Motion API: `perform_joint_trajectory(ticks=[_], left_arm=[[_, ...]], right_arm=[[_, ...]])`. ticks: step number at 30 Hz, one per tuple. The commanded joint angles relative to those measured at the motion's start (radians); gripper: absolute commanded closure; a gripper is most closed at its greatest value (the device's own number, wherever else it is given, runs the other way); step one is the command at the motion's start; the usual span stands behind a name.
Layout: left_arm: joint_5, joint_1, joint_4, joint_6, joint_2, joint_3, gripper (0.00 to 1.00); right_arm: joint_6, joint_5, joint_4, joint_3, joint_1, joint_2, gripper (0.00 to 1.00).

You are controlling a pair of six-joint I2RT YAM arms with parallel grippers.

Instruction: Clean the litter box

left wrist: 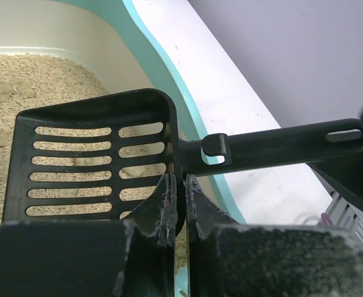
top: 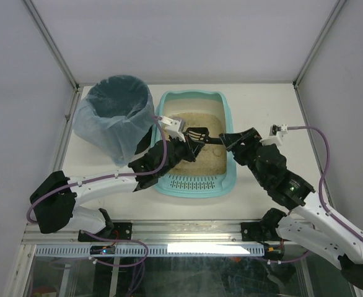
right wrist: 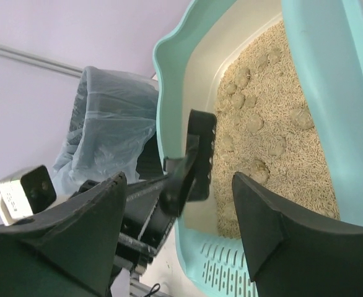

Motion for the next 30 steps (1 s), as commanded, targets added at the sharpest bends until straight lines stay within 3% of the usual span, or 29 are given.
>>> perform_joint_trajectory(ticks=[1, 9, 21, 28, 30], left_arm=[[-0.044, -0.039, 0.098, -0.014, 0.016, 0.022, 1.00], [-0.121, -0.072, 0.102, -0.029, 0.053, 0.046, 1.00], [-0.167, -0.101, 0.107, -0.037, 0.069, 0.063, 1.00], [-0.162, -0.102, 0.109, -0.031, 0.069, 0.061, 1.00], [-0.161, -0.102, 0.102, -0.031, 0.055, 0.055, 0.82]], right_arm=[[0.053, 0.100, 0.072, 0.001, 0.005, 0.055, 0.32], [0.076, 0.112, 0.154, 0.008, 0.004, 0.174, 0.51], [0.131, 0.132, 0.193, -0.036, 0.004, 0.221, 0.65], [0.094, 0.127, 0.239, -0.048, 0.004, 0.222, 1.00], [0.055, 0.131, 0.246, -0.046, 0.004, 0.214, 1.00]])
